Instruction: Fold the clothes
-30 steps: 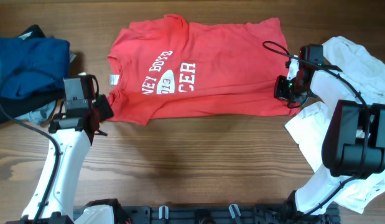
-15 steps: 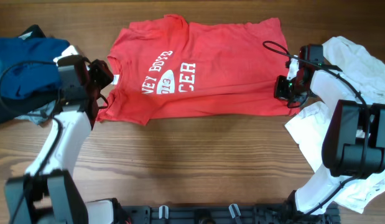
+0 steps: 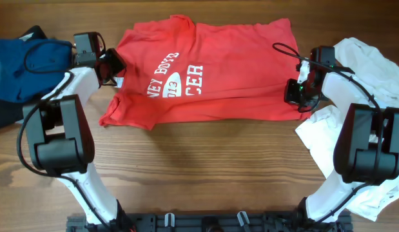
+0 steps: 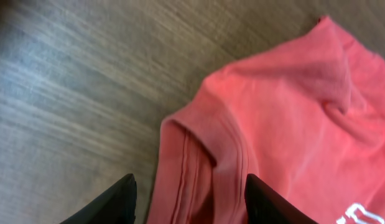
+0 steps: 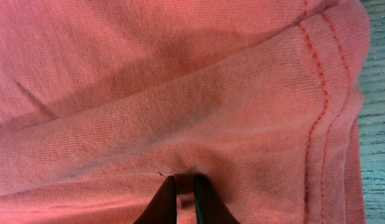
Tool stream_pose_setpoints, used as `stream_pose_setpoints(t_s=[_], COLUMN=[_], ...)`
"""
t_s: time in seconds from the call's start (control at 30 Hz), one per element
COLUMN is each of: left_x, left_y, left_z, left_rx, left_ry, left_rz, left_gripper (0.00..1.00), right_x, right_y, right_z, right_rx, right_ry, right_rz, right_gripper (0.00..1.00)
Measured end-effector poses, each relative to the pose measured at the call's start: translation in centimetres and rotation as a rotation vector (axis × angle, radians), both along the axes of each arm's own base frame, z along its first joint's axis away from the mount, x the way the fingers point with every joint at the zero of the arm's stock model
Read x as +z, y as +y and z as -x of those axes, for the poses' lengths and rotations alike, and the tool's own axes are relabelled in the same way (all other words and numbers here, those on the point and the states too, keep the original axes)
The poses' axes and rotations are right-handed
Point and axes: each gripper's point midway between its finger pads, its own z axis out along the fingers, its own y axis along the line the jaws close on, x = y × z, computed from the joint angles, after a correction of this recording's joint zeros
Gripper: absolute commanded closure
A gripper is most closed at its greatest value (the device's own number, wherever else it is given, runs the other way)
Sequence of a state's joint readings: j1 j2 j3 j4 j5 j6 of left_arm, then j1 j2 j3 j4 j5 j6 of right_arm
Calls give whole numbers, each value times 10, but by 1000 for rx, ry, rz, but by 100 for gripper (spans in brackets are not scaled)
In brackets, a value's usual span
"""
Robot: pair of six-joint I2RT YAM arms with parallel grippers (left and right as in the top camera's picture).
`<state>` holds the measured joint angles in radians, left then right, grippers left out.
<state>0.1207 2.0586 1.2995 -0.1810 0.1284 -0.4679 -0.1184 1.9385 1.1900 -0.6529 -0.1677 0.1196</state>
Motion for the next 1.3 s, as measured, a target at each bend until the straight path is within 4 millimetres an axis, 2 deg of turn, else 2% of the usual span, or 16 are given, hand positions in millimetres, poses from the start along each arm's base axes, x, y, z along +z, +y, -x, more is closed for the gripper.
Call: stream_pose_setpoints(t_s=[0.07,0.1,0.3,0.43,0.5,0.6,0.73,0.77,0.83,0.87,0.9,0.97,1.0,1.13,1.17,1.3], left_x=[-8,-11,-16,-12,3,17,59,62,53,48,42,33,31,12,9,26], left_y=[1,1,1,2,4,5,12,14,18,20,22,25,25,22,19,9], left_z=[-4,-8,-10,-24,-40,-52,-82,-83,-77,-73,-67,-60,-57,-31,-12,84], left_rx=[0,-3,-14,-13,-13,-11,1,8,12,7,2,-2,-8,-30,-37,-63], left_ry=[-6,-15,-16,-82,-172,-223,-328,-331,-282,-255,-220,-172,-159,-20,63,404], left_rz=[-2,-3,-11,-18,-29,-37,-61,-69,-101,-123,-142,-165,-170,-162,-150,-105], left_gripper=[45,50,96,96,96,96,96,96,96,75,59,42,29,37,39,43], right_x=[0,0,0,0,0,0,0,0,0,0,0,0,0,0,0,0], right_y=[0,0,0,-1,-1,-1,-1,-1,-1,-1,-1,-1,-1,-1,-1,-2], right_z=[0,0,1,2,4,4,5,5,5,5,5,5,5,5,6,7], right_rx=[0,0,0,-1,-1,-1,-2,-2,-2,-1,-2,-2,-2,-2,-2,-2], right_ry=[0,1,5,9,17,21,22,21,22,22,23,24,24,25,27,33], right_rz=[0,0,1,3,5,6,6,6,6,6,7,8,8,9,9,11], right_gripper=[88,88,88,88,88,88,88,88,88,88,88,88,88,88,88,88])
